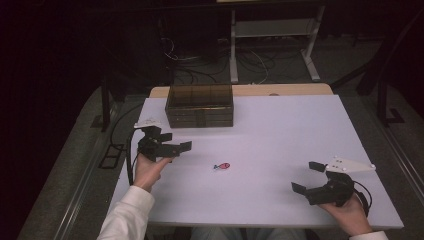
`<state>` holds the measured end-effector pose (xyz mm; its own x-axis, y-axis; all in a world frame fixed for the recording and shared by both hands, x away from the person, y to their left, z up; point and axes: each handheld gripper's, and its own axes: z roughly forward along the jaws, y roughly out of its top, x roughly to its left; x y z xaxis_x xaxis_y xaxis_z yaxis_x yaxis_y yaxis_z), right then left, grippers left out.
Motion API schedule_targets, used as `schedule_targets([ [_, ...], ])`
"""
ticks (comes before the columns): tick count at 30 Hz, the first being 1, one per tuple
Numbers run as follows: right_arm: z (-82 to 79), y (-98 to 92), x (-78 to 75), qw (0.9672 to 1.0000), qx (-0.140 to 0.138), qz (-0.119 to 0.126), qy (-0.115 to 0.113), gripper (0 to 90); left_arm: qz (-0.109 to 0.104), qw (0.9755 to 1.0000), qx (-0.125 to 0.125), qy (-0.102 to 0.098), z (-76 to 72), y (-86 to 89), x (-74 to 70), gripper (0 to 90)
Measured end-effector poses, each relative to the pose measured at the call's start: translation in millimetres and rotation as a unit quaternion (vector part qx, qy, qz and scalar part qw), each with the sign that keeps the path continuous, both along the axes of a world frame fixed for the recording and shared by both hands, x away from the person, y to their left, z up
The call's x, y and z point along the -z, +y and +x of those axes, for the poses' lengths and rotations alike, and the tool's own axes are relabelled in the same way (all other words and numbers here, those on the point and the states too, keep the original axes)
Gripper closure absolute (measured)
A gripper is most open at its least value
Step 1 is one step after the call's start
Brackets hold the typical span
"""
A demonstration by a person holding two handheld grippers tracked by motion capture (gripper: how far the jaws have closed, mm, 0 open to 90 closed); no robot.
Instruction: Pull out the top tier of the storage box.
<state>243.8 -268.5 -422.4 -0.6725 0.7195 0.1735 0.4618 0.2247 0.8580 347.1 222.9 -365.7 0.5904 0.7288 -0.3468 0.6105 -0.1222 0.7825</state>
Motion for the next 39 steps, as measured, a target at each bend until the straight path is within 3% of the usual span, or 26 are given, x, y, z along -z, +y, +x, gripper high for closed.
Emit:
schedule_targets([
  [20,0.5,0.2,0.1,1.0,-0.002,-0.003,0.0,0.0,0.01,1.0,-0.002,0.002,23.7,-12.4,-14.9,0.1],
  [39,0.7,0.8,0.5,1.0,-0.003,-0.005,0.001,0.0,-0.004,0.9996,-0.025,0.016,43.9,-14.2,-11.1,0.1],
])
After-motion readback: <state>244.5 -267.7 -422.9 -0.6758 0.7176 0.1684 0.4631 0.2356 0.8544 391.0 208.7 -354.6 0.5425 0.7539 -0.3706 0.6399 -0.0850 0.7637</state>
